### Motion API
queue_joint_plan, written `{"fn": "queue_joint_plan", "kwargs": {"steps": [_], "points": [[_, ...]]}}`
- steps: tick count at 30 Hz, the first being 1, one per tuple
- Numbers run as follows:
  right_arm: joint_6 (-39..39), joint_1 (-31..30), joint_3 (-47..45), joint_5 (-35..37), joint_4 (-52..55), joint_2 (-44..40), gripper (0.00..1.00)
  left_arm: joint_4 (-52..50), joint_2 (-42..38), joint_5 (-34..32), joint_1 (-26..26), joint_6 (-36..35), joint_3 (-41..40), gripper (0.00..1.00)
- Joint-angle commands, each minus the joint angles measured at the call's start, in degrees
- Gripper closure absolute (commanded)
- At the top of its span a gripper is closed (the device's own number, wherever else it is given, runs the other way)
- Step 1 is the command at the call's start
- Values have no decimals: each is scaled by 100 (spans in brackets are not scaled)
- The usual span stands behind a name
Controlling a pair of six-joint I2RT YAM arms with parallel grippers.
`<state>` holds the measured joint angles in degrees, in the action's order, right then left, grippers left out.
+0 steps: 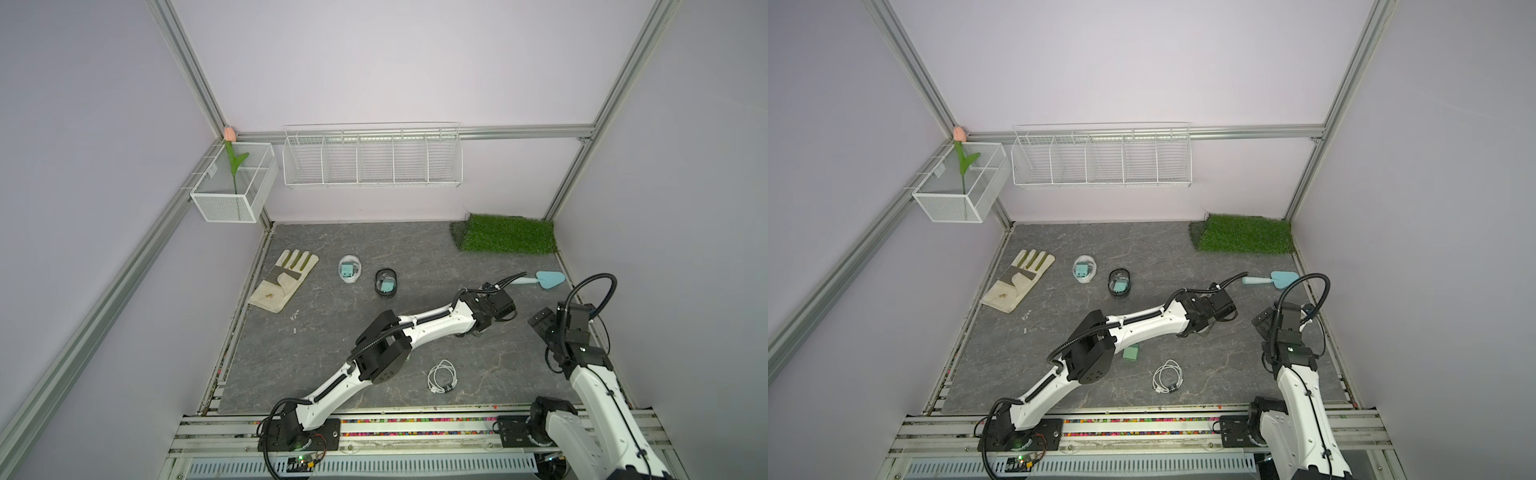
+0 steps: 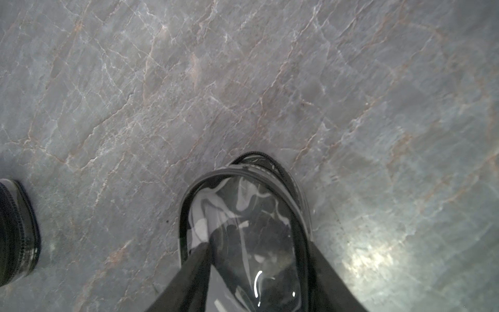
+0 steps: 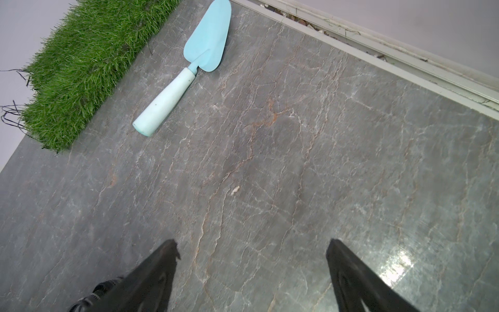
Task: Pack away charging kits
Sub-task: Open the storage bag at the center of the board.
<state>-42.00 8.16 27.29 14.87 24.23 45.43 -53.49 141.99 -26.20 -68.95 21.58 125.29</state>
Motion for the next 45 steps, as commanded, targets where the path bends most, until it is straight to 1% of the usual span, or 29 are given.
{"fn": "queue_joint_plan", "kwargs": {"steps": [1,4,7,9,11,14,16,18,19,20,22,26,29,31,32,34,36,38,40,42,45], "points": [[-12,23,-127,-154,-128,-26,10,-283,-8,-116,-7,43,171,59],[-3,22,-118,-225,-146,-30,9,-304,-104,-153,-8,77,173,81],[162,-11,-86,-497,-217,-57,7,-295,-323,-230,10,124,78,94],[217,-152,-19,-617,-229,-48,6,-295,-507,-246,45,187,-7,100],[228,-433,32,-740,-331,-6,6,-165,-741,-138,81,187,-200,100],[143,-1102,81,-888,-703,259,6,145,-1221,49,185,230,-708,100],[8,-1595,125,-869,-995,578,6,345,-1655,200,348,355,-1211,100],[-76,-1955,157,-957,-1396,951,6,627,-2074,562,579,403,-1752,100],[-133,-2231,183,-1058,-1653,1209,5,742,-2270,730,709,436,-2021,100],[-157,-2370,228,-1149,-1861,1432,3,806,-2413,786,799,458,-2233,100],[-108,-2728,385,-1366,-2337,1874,1,810,-2658,653,893,462,-2559,100],[86,-3464,657,-1301,-2965,2250,3,621,-2951,76,917,543,-2966,100],[84,-3872,758,-1267,-3435,2461,5,770,-3198,122,1008,584,-3358,100],[77,-4188,950,-1195,-3612,2787,6,920,-3348,300,1103,606,-3570,100],[71,-4296,1054,-1212,-3702,2997,5,989,-3409,409,1149,612,-3645,100],[-72,-4446,1241,-1232,-3889,3514,0,1171,-3599,625,1236,620,-3841,100],[-266,-4454,1293,-1178,-4080,3918,7,1279,-3821,697,1299,644,-4018,100],[-355,-4455,1318,-1074,-4232,4195,11,1276,-4038,705,1369,693,-4184,100],[-403,-4461,1398,-1202,-4461,4480,12,1415,-4329,846,1479,706,-4432,100],[-444,-4484,1512,-1450,-4731,4719,14,1692,-4609,1148,1610,698,-4733,100],[-419,-4568,1730,-1489,-4715,4938,15,1930,-4993,1328,1786,742,-5126,100]]}}
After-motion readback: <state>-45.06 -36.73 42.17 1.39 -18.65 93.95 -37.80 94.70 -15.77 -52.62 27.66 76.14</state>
